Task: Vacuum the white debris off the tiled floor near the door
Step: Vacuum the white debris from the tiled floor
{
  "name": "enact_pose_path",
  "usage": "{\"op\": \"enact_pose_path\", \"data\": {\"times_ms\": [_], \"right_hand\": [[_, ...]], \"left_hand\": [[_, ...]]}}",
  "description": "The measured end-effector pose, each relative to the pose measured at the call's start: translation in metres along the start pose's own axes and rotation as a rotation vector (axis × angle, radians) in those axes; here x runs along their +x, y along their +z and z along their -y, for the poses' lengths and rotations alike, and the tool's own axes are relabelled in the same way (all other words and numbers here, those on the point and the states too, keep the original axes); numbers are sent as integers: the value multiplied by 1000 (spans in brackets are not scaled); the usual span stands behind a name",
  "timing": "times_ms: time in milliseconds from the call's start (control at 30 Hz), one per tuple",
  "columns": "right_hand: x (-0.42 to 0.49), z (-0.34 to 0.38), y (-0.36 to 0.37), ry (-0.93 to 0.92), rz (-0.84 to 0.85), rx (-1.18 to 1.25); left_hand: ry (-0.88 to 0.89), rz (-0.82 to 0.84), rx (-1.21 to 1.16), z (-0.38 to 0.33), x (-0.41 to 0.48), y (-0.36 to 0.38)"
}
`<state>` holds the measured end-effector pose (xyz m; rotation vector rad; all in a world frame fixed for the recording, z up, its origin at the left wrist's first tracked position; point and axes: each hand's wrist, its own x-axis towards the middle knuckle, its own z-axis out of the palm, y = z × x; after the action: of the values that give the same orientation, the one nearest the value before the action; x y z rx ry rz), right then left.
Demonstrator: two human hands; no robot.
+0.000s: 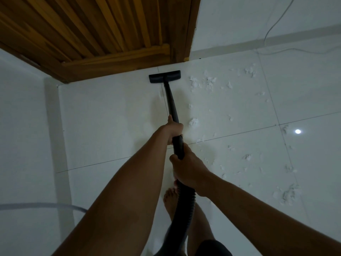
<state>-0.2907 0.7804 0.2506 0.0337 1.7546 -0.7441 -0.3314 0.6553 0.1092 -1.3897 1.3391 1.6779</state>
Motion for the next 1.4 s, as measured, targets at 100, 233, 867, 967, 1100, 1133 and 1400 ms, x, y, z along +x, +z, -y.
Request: {"op": "enact_pose_path", "data": {"times_ms": [100,233,867,967,1100,1133,1400], "right_hand": [[0,8,-4,6,6,-9],[11,20,-13,4,7,-32],[33,8,-25,6,72,-39],[31,12,-16,-3,90,-58],[39,13,3,12,127,3],[42,12,8,14,127,9],[60,0,15,21,108,37]], "left_hand": [[-12,3,9,-8,-5,-2],[-2,-7,22,-23,-1,-6],[6,-39,0,-22,13,-2],[5,-64,-3,-16,9,-13],[6,-92,-20,-6,12,-33],[11,-94,-16,-5,13,-36],[25,-102,-6,1,34,-36]]}}
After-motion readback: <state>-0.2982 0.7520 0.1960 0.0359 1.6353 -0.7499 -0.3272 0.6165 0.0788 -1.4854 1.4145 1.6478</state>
